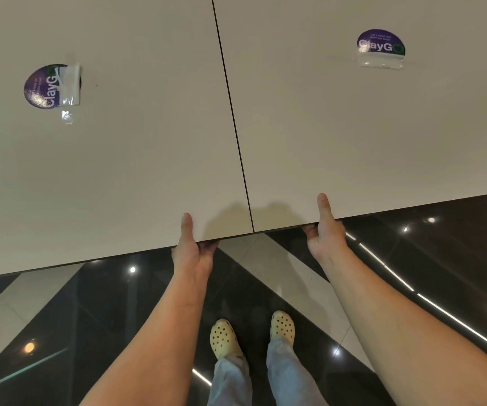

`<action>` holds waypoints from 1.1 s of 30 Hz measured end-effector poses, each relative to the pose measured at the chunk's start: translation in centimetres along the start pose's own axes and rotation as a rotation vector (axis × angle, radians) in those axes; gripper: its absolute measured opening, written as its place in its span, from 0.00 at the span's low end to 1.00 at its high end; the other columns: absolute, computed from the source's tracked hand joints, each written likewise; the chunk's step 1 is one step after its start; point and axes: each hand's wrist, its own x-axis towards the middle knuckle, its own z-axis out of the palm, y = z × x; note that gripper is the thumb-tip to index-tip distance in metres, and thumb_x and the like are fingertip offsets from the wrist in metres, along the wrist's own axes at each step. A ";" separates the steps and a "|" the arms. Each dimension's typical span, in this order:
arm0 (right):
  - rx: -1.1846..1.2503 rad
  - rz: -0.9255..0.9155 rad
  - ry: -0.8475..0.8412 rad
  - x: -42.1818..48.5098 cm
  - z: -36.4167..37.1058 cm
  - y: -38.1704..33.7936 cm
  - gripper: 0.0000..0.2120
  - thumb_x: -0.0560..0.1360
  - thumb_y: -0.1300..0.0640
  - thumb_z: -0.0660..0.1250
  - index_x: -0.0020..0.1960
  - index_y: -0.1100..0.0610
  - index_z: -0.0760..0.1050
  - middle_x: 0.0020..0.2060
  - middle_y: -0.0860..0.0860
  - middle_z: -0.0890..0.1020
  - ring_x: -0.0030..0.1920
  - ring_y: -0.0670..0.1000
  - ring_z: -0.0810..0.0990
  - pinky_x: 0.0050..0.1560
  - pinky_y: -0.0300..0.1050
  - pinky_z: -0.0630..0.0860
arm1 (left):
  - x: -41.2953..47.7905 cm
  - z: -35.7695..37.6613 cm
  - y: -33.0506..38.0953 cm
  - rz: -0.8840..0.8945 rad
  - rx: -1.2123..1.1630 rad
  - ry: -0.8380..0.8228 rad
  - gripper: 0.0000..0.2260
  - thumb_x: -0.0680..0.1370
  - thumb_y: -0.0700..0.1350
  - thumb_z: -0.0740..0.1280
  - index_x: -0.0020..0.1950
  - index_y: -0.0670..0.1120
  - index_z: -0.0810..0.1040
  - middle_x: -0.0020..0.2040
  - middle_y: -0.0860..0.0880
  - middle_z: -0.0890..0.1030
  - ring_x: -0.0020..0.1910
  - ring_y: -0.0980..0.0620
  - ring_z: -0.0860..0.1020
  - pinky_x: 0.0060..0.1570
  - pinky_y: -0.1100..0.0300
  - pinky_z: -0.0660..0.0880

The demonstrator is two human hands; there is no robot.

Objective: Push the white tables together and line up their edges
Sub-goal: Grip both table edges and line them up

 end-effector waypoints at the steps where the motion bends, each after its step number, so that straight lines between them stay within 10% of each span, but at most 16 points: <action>1: 0.012 -0.001 0.005 -0.1 0.1 0.0 0.25 0.71 0.54 0.74 0.65 0.56 0.71 0.55 0.54 0.82 0.53 0.53 0.82 0.46 0.48 0.82 | 0.0 0.1 0.0 -0.004 -0.007 0.004 0.25 0.71 0.47 0.74 0.64 0.42 0.69 0.57 0.41 0.80 0.53 0.40 0.80 0.41 0.41 0.80; 33: -0.029 0.059 -0.198 -0.3 -1.3 0.3 0.14 0.76 0.59 0.68 0.60 0.57 0.73 0.55 0.57 0.82 0.52 0.55 0.83 0.47 0.53 0.81 | -0.3 0.1 -0.4 0.045 0.033 0.010 0.20 0.72 0.48 0.73 0.59 0.43 0.72 0.51 0.43 0.83 0.47 0.44 0.83 0.47 0.38 0.78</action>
